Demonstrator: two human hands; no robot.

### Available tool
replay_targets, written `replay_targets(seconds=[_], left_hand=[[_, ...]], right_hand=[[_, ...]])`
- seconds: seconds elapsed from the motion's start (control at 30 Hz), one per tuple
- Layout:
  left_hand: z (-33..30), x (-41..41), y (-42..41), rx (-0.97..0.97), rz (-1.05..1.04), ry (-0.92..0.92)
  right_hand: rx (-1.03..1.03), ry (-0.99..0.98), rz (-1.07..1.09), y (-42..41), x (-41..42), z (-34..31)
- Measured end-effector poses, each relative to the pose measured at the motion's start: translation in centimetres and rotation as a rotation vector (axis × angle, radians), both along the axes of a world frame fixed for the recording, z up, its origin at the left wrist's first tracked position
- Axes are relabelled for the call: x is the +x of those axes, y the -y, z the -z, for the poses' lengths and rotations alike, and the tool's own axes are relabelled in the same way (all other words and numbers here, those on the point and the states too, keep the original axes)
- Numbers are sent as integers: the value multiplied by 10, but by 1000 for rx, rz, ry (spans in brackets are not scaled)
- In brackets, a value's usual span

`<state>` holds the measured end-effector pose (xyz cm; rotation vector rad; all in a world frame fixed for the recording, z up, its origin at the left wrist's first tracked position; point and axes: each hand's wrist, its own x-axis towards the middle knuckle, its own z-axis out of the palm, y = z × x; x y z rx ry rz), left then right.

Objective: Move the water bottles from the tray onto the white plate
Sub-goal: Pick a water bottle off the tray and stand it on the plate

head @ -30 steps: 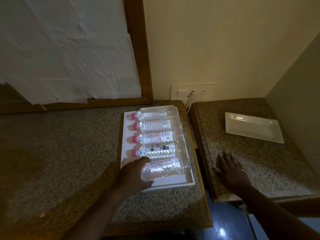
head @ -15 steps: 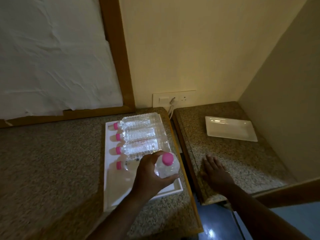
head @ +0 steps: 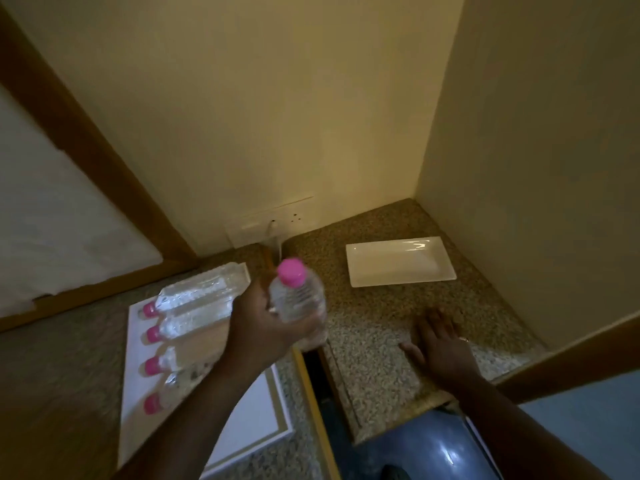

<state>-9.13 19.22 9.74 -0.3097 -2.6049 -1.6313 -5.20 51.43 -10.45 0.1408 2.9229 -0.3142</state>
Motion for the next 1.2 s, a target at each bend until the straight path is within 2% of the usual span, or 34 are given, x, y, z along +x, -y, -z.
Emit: replay_targets(seconds=[0.1,0.27,0.43,0.6,0.8,1.2], left_hand=[[-4,-45,-75,42,102,8],[25,-127,-191,8,149,69],[62,-169,-253,-15,166,105],[92,-170,-271,-20,195,178],[99,-175,-284,-6,115,161],[104,-174,-283,-48,155,140]], right_hand=[[-11,-42,1,-21,-2,6],[-38,-88,-11,-36,-14,13],[-55,-132,-29,-39,-16,15],[-63,-155,-31,-39,-15,14],[-55,-173,-33,-40,-16,17],[-57,-171,-31,-41,-15,19]])
